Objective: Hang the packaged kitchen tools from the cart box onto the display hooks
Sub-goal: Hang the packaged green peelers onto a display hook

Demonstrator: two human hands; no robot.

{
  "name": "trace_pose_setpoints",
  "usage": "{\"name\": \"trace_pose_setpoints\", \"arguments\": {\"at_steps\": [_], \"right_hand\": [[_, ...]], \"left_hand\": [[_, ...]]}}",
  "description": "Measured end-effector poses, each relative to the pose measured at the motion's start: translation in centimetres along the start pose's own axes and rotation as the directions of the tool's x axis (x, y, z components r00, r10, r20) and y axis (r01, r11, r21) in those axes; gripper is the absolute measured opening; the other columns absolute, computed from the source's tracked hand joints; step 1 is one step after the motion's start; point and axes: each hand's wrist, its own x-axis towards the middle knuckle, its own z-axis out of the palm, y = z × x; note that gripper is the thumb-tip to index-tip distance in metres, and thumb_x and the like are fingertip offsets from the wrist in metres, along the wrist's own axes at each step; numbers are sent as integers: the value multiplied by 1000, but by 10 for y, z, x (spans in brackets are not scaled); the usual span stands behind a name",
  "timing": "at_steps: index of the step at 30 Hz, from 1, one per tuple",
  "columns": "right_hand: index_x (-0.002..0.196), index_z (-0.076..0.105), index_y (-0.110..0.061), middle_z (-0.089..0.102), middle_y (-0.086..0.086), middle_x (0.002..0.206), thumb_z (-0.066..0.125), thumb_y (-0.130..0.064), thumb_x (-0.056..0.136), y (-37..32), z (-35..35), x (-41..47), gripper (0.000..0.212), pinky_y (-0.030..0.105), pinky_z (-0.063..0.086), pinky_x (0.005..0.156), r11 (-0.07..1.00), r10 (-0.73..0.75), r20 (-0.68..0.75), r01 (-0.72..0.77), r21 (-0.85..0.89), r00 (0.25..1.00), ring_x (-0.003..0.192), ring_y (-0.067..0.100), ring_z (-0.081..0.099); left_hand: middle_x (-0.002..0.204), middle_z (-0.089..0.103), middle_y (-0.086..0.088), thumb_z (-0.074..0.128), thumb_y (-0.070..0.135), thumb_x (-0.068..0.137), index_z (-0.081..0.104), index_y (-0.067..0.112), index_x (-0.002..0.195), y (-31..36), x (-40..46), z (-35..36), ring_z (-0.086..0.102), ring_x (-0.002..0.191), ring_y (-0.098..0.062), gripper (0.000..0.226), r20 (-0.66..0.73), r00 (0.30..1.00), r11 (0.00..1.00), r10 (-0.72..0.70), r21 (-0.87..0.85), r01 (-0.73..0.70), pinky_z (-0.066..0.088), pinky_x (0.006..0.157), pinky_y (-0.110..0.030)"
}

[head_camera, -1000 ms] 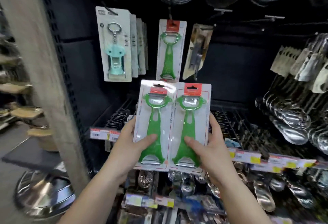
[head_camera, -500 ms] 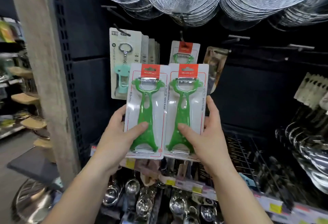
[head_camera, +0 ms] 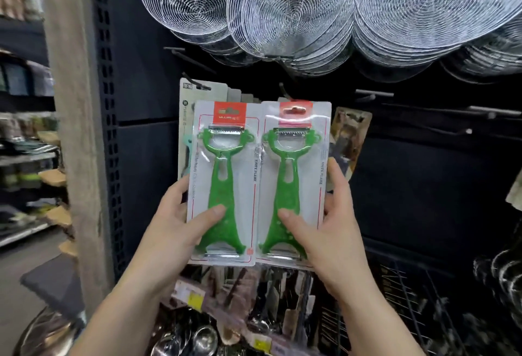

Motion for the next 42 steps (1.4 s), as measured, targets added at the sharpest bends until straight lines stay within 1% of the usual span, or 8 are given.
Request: {"name": "trace_pose_setpoints", "arguments": {"at_steps": [5,12,16,22,29,34,39,42], "right_hand": [[138,15,-71,46,-13,150,78,-51,63,-5,7,13,101,52,43,109,1000,-24,16,24,-6,1000,136,16,49],[143,17,-64,39,-24,152,78,-50,62,-11,17,35,102,49,38,114,998,-59,-28,59,-4,998,140,7,41],[143,16,-64,38,-23,153,78,-52,61,-10,26,40,103,49,37,115,999,-51,-51,51,-2,997,141,8,40],[142,18,-66,40,-26,151,83,-34,73,-10,37,42,101,47,39,114,999,-42,-99,40,-16,994,139,3,41],[131,26,-74,56,-18,139,83,-21,75,-10,41,35,96,43,51,103,1000,-31,-170,31,-3,985,123,8,60],[124,22,-79,54,-21,139,83,-26,74,-10,41,33,94,41,50,103,1000,-16,-194,14,-9,981,124,4,58],[139,23,-68,50,-21,144,83,-39,70,3,43,42,96,46,48,106,1000,8,-185,-12,-22,983,129,8,54],[146,23,-57,51,-21,142,83,-27,76,16,44,55,97,44,50,104,998,29,-203,-38,-42,979,127,6,55]], "left_hand": [[117,75,3,72,24,72,50,36,138,4,7,-3,72,108,-20,70,-37,998,999,43,-29,-44,51,99,-49],[117,75,-4,71,20,72,49,31,141,10,36,-10,73,106,-25,73,-23,997,995,77,-58,-79,49,102,-51],[114,76,-4,70,18,73,49,31,139,11,49,-16,74,103,-25,71,1,996,994,91,-66,-91,49,100,-49],[117,75,-1,81,12,71,55,36,128,10,64,-24,73,106,-22,67,26,997,994,68,-91,-65,51,97,-48],[123,73,1,87,14,65,57,41,125,4,73,-31,71,112,-21,72,95,994,991,59,-125,-47,50,100,-50],[126,71,2,99,48,38,57,44,126,4,73,-36,69,114,-22,98,171,982,987,76,-156,-49,48,102,-51],[127,71,0,98,56,32,58,45,128,-1,74,-39,70,114,-23,105,201,975,983,94,-175,-59,58,90,-40],[124,72,-1,98,58,27,56,44,131,-4,76,-40,72,110,-24,113,201,975,982,90,-181,-54,60,85,-41]]}}
